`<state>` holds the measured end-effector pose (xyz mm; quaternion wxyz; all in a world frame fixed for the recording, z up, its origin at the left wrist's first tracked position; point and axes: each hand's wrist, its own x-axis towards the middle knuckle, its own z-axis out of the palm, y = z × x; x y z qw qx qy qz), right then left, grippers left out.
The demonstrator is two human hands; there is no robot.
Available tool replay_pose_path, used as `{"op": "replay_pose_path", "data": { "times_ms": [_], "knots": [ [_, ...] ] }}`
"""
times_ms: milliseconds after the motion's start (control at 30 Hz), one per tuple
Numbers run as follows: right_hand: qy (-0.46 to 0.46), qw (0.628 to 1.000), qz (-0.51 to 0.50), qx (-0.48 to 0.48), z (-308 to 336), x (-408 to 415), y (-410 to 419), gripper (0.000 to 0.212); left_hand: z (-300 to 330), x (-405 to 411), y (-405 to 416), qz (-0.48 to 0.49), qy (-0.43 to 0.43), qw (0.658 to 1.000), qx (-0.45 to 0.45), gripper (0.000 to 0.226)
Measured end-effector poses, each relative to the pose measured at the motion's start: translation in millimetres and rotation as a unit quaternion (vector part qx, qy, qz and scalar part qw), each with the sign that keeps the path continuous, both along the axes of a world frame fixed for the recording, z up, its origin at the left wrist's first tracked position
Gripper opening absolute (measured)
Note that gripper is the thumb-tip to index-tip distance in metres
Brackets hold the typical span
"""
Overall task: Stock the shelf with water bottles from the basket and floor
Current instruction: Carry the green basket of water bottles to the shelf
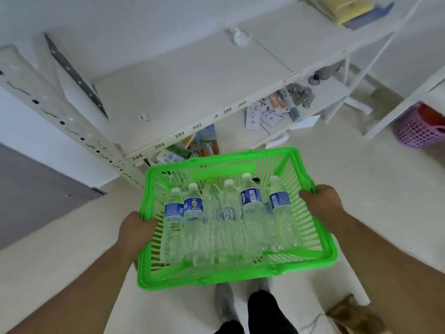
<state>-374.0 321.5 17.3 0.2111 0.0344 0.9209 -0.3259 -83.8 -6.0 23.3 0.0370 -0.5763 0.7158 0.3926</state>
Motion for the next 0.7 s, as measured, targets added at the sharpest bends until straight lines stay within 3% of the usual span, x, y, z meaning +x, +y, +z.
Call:
{"op": "replay_pose_path", "data": {
  "times_ms": [533,700],
  "knots": [
    [0.014,0.967,-0.250,-0.054,47.4,-18.2,231.4,0.027,41.5,-214.8,127.5,-0.259,0.005,0.965,-0.050,0.009],
    [0.011,0.951,-0.301,-0.066,51.5,-45.4,301.3,0.027,51.9,-299.8,189.0,-0.324,-0.025,0.943,-0.075,0.015]
  ]
}}
